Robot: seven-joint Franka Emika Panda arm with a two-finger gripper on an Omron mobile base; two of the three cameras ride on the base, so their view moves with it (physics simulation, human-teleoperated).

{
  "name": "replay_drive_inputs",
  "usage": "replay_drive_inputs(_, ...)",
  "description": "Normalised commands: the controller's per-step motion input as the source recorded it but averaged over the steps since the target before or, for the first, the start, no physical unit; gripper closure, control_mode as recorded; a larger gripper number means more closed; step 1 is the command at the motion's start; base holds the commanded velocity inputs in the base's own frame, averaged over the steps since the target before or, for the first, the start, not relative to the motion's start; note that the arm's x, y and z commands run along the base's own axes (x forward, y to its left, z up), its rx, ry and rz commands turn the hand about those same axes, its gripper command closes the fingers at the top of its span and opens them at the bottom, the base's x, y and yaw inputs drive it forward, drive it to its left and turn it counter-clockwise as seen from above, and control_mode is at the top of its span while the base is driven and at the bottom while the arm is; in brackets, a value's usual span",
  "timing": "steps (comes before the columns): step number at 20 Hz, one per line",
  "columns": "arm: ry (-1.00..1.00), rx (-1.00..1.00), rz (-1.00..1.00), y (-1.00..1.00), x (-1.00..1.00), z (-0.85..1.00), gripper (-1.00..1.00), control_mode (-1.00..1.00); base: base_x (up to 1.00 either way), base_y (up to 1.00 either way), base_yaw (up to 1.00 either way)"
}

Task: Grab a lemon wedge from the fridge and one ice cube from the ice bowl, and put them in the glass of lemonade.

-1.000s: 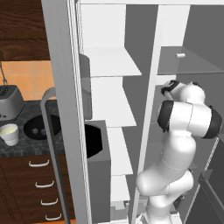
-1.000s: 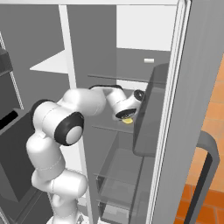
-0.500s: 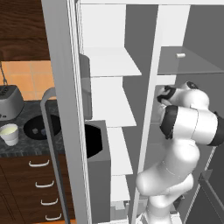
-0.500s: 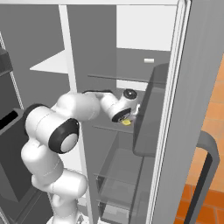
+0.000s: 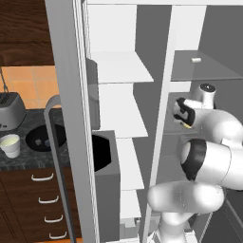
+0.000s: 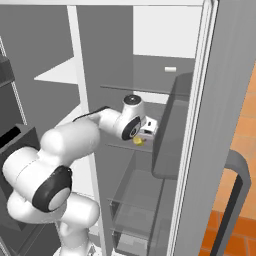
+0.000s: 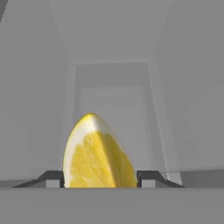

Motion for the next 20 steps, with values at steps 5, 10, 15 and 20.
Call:
replay_drive_inputs(5, 0.0, 0.0, -0.1, 0.1, -0.95, 0.48, 1.0, -1.0, 0.0, 0.0, 0.0)
replay_drive_inputs(10, -0.01, 0.0, -0.04, 0.16, -0.99, 0.55, 1.0, -1.0, 0.0, 0.0, 0.0)
replay_drive_inputs(15, 0.0, -0.05, 0.0, 0.35, -0.79, 0.9, 1.0, -1.0, 0.0, 0.0, 0.0)
replay_drive_inputs(20, 0.0, -0.11, 0.02, 0.92, -0.58, 0.65, 1.0, -1.0, 0.0, 0.0, 0.0)
